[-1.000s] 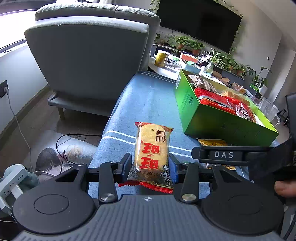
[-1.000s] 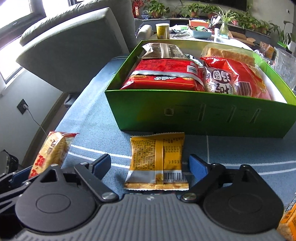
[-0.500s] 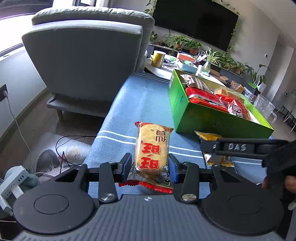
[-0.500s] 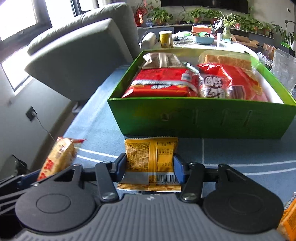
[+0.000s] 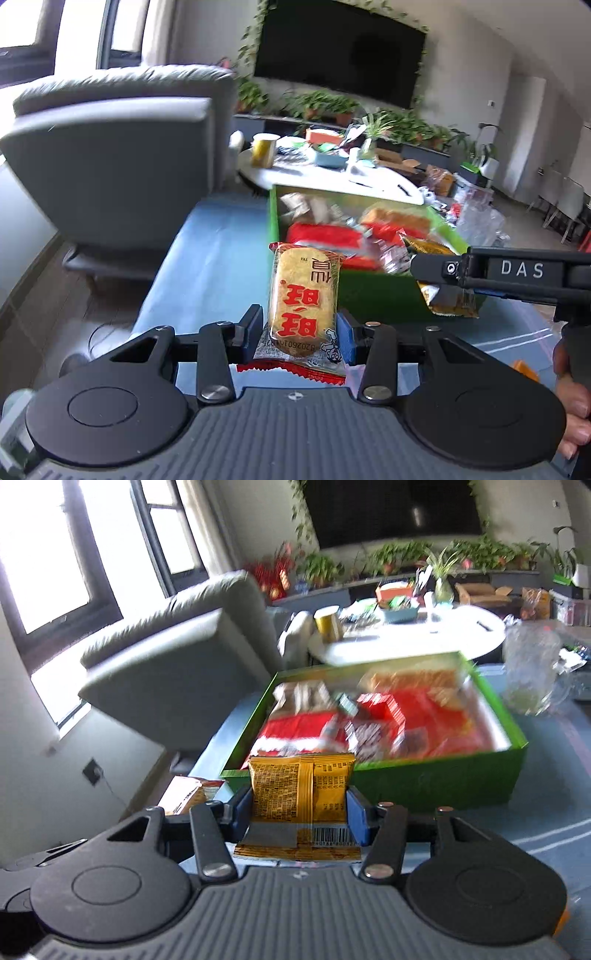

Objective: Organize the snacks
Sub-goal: 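Grasp the yellow packet with the right tool while the left tool carries the cake packet into the box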

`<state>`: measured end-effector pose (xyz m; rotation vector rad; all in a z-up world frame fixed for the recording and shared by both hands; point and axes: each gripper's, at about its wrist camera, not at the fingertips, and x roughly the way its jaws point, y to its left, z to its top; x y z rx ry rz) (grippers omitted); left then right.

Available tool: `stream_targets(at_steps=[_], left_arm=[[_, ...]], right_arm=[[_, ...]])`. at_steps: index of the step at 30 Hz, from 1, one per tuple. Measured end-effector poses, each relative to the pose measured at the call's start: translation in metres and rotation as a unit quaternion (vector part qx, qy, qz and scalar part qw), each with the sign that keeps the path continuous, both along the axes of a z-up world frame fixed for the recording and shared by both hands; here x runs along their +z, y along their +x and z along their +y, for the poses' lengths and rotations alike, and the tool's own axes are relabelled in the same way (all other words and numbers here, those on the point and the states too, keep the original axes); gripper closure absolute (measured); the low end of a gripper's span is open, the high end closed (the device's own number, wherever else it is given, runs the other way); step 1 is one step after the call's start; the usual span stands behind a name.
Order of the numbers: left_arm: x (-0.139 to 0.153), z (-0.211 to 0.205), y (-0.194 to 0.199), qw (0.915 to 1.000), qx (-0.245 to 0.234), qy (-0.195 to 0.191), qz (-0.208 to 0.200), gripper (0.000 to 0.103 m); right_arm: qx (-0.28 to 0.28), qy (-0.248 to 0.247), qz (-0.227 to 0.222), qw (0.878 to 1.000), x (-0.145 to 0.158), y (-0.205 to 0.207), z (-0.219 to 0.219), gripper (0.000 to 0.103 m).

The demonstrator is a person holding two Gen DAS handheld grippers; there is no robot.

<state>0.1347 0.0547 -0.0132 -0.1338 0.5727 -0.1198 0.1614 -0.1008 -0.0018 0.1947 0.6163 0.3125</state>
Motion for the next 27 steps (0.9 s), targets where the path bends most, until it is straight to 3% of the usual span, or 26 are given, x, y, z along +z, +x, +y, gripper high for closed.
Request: stream_targets(at_steps=[16, 27], left_arm=[[0.036, -0.058, 0.070, 0.9991, -0.030, 0.014, -0.026, 0.064], [0.018, -0.086, 0.128, 0.9990, -0.035, 0.028, 0.000, 0.064]], right_arm=[[-0.074, 0.045, -0.032, 0.996, 0.024, 0.055, -0.083, 0.024], [-0.060, 0.045, -0.006, 0.997, 0.003, 0.089, -0.094, 0.024]])
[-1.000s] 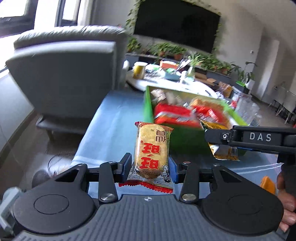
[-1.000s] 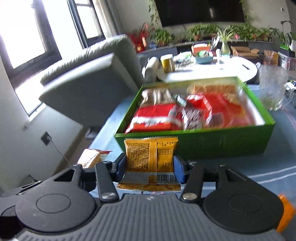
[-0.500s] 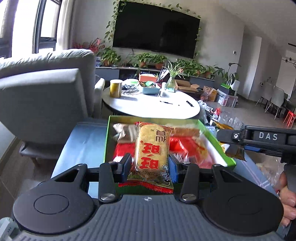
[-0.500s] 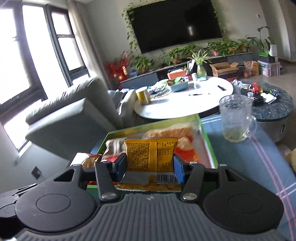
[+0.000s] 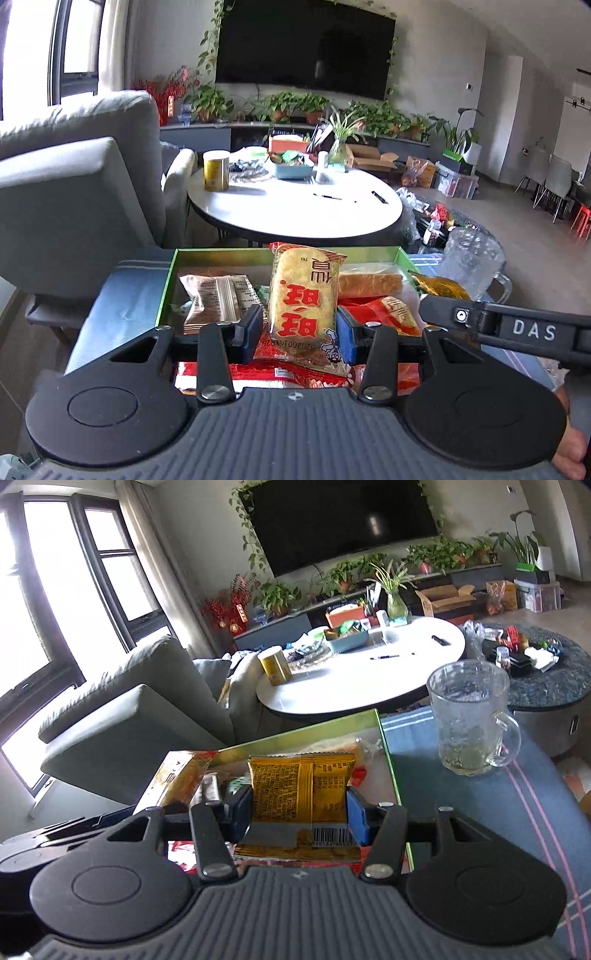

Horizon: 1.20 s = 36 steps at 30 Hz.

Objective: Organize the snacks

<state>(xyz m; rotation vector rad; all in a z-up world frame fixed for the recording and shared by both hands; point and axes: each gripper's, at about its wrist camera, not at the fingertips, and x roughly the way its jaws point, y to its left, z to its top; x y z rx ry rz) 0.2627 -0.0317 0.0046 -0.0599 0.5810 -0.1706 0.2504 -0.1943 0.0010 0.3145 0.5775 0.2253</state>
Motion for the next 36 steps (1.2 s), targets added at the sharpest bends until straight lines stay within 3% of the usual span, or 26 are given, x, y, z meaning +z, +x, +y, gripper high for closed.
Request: stream_targets(at_steps=[7, 16, 24, 36], left_arm=[[-0.013, -0.003, 0.027, 0.9999, 0.006, -0.002, 0.016, 0.064], [-0.019, -0.006, 0.027, 0.9998, -0.007, -0.006, 0.019, 0.057], [-0.012, -0.003, 0.003, 0.9999, -0.009, 0.000, 0.007, 0.052], [-0.016, 0.017, -0.061, 0.9997, -0.015, 0.002, 0.021, 0.049]], right_arm=[[-0.005, -0.002, 0.017, 1.000, -0.015, 0.012, -0.004, 0.023], [-0.020, 0.005, 0.017, 1.000, -0.018, 0.012, -0.007, 0.023], [-0.020, 0.009, 0.020, 1.000, -0.017, 0.003, -0.009, 0.023], [-0.014, 0.007, 0.026, 1.000, -0.012, -0.032, -0.020, 0.023]])
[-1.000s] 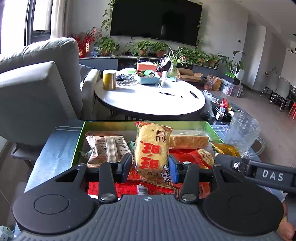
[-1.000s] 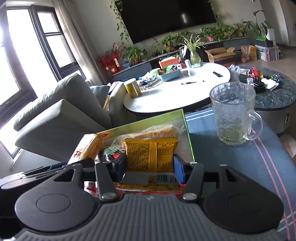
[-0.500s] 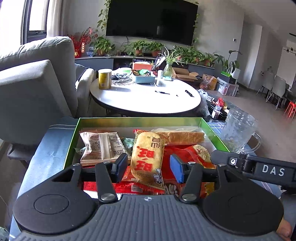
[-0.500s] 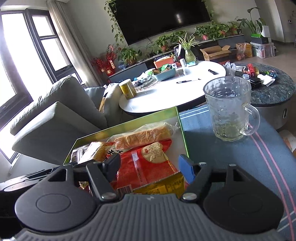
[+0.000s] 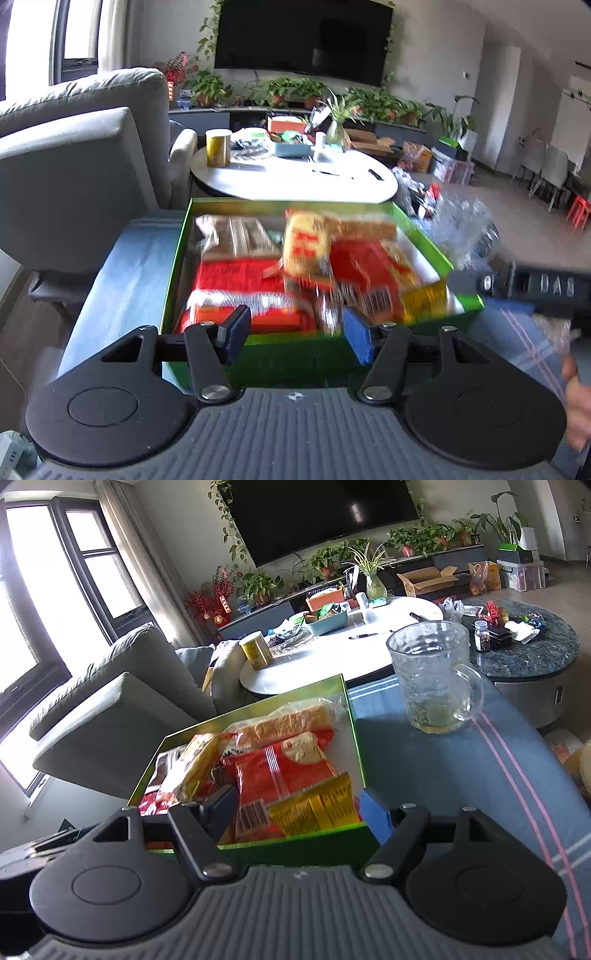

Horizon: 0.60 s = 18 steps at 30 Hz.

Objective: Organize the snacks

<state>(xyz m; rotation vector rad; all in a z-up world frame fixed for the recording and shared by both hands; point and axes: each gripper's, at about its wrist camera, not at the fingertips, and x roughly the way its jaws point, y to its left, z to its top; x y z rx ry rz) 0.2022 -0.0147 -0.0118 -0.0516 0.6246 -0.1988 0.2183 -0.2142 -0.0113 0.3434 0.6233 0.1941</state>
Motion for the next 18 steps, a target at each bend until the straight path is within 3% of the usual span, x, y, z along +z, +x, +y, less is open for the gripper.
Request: stream_targets(at_steps=[8, 14, 18], left_arm=[[-0.019, 0.006, -0.053, 0.9958, -0.085, 0.004, 0.034, 0.042], [-0.034, -0.009, -0.093, 0.9838, -0.170, 0.043, 0.038, 0.038], [-0.041, -0.024, -0.106, 0.9755, -0.211, 0.044, 0.044, 0.038]], right_arm=[[0.009, -0.015, 0.000, 1.000, 0.004, -0.030, -0.004, 0.023], [0.018, -0.024, 0.007, 1.000, 0.002, -0.048, -0.004, 0.023], [0.023, -0.029, 0.011, 0.999, -0.001, -0.057, -0.003, 0.023]])
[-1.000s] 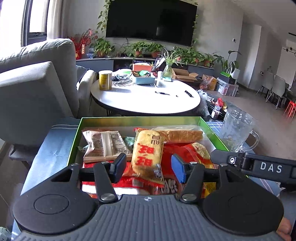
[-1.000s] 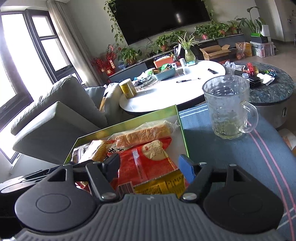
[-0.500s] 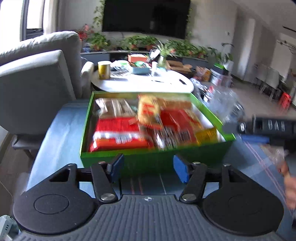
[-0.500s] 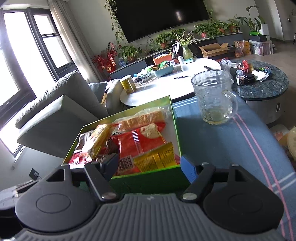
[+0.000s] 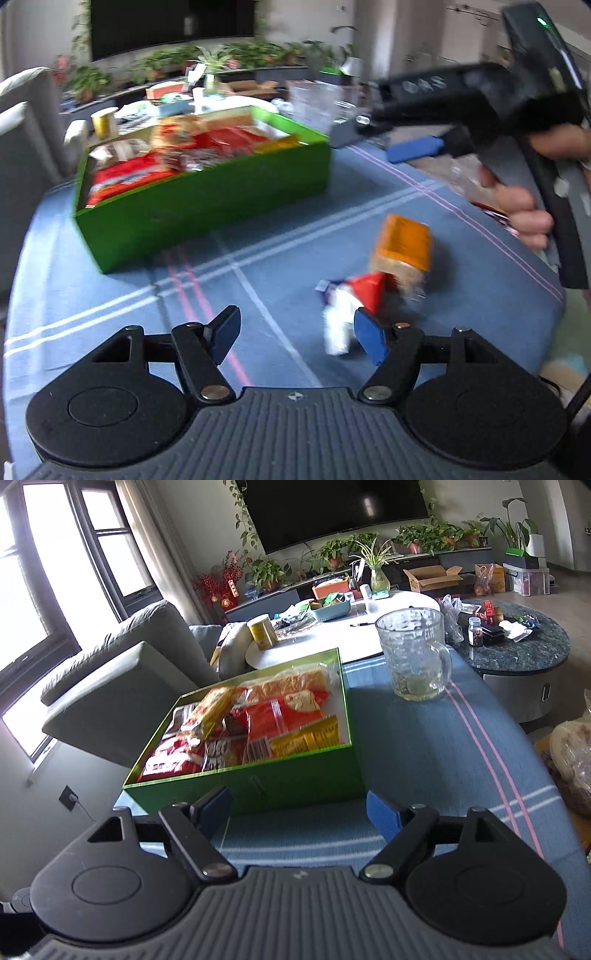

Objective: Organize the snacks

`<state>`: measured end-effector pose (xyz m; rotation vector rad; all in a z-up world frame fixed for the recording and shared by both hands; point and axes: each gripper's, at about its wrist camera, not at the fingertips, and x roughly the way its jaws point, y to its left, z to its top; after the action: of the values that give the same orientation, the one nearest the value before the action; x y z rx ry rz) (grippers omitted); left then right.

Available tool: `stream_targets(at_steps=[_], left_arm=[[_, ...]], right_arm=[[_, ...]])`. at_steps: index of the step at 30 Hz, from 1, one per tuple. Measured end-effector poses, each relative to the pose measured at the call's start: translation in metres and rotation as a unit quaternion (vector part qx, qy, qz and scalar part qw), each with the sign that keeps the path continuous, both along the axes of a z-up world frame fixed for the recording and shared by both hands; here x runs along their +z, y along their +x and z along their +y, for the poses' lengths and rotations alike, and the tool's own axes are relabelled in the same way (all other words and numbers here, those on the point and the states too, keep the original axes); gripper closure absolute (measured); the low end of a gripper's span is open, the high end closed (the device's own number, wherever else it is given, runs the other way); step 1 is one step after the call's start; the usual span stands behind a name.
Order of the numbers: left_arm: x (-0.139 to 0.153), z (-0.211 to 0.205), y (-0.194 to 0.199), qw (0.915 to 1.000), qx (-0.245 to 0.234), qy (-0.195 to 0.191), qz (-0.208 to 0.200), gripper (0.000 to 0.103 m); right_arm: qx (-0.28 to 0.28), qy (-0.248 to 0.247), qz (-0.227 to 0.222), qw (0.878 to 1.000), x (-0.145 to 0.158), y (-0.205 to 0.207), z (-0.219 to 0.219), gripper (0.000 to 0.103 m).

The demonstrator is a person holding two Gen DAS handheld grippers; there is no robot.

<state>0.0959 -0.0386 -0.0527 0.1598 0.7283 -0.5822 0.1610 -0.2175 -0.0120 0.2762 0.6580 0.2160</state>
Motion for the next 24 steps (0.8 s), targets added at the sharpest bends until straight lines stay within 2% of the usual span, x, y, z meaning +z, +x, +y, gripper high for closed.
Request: stream_targets(at_steps=[4, 11, 14, 16, 24], left_arm=[[-0.004, -0.019, -0.002, 0.9996, -0.028, -0.005, 0.001, 0.037], [-0.020, -0.046, 0.012, 0.9996, -0.021, 0.019, 0.007, 0.037], [-0.025, -0.046, 0.019, 0.9998, 0.003, 0.006, 0.018, 0.038], [-0.024, -0.043, 0.022, 0.9996, 0.021, -0.002, 0.021, 0.049], [-0.017, -0.015, 0.025, 0.9946, 0.097, -0.029, 0.023, 0.051]], right_arm=[[-0.002, -0.001, 0.002, 1.000, 0.000, -0.007, -0.003, 0.023], [-0.006, -0.010, 0.004, 1.000, 0.000, -0.016, -0.011, 0.023], [-0.008, -0.013, 0.011, 1.000, -0.005, -0.019, -0.015, 0.023], [-0.010, -0.013, 0.018, 1.000, -0.008, -0.020, -0.017, 0.023], [-0.012, -0.015, 0.043, 0.999, -0.019, -0.030, -0.019, 0.023]])
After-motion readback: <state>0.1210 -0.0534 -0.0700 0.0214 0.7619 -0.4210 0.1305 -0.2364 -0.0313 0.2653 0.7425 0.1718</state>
